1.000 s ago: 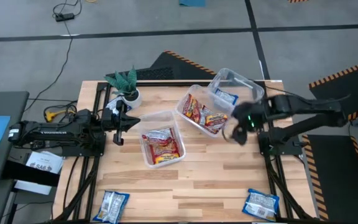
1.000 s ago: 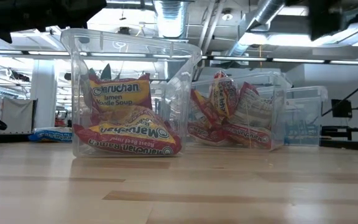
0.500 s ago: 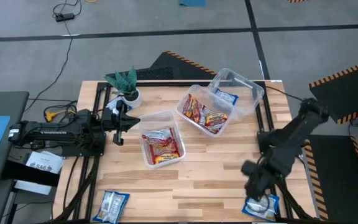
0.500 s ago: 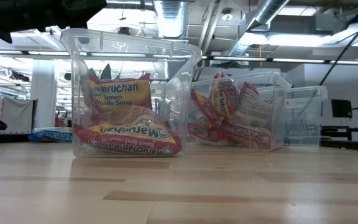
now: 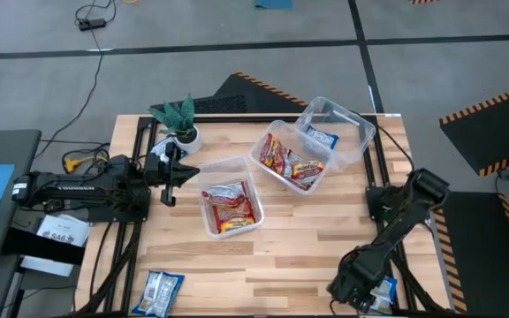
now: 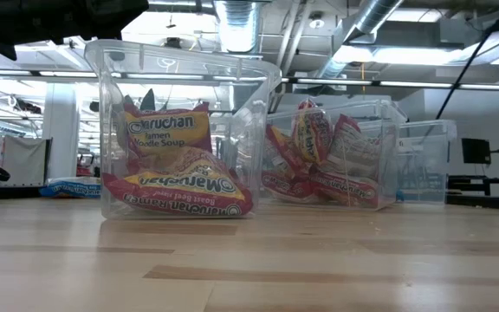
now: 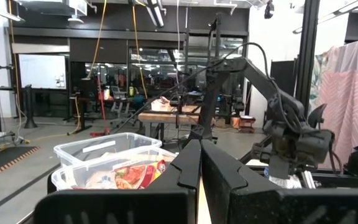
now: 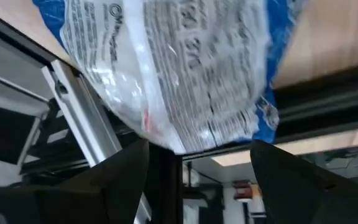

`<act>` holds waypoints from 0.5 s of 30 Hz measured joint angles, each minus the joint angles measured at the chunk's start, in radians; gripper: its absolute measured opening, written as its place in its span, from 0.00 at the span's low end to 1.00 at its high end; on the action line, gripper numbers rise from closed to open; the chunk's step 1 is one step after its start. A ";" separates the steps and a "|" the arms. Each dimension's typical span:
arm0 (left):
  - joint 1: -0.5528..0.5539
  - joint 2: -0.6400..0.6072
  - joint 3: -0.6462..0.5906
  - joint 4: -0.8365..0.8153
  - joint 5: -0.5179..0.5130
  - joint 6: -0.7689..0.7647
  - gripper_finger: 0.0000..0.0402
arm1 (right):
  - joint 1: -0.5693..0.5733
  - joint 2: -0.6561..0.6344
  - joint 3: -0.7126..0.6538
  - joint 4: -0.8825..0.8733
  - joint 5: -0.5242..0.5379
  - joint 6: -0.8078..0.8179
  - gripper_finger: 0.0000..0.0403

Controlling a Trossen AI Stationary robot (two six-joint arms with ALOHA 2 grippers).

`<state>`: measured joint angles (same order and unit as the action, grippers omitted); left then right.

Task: Sort Maruchan noodles
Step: Put the blue noodle pack into the top bin

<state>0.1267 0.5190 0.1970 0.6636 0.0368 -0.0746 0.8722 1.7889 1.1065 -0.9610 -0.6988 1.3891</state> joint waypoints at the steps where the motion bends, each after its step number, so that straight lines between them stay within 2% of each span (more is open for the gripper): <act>1: 0.000 0.000 0.000 0.000 0.000 0.002 0.00 | -0.005 0.015 0.000 0.004 -0.006 -0.022 0.75; 11: 0.000 0.000 0.000 0.000 0.000 0.003 0.00 | -0.093 0.166 0.004 -0.007 0.000 -0.243 0.75; 13: 0.000 0.000 0.000 0.000 0.000 0.002 0.00 | -0.127 0.166 0.005 -0.012 0.039 -0.285 0.75; 15: 0.000 0.000 0.000 0.000 -0.003 0.002 0.00 | -0.164 0.143 0.006 -0.011 0.124 -0.326 0.75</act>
<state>0.1268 0.5190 0.1967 0.6640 0.0341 -0.0723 0.7082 1.9324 1.1121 -0.9718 -0.5748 1.0634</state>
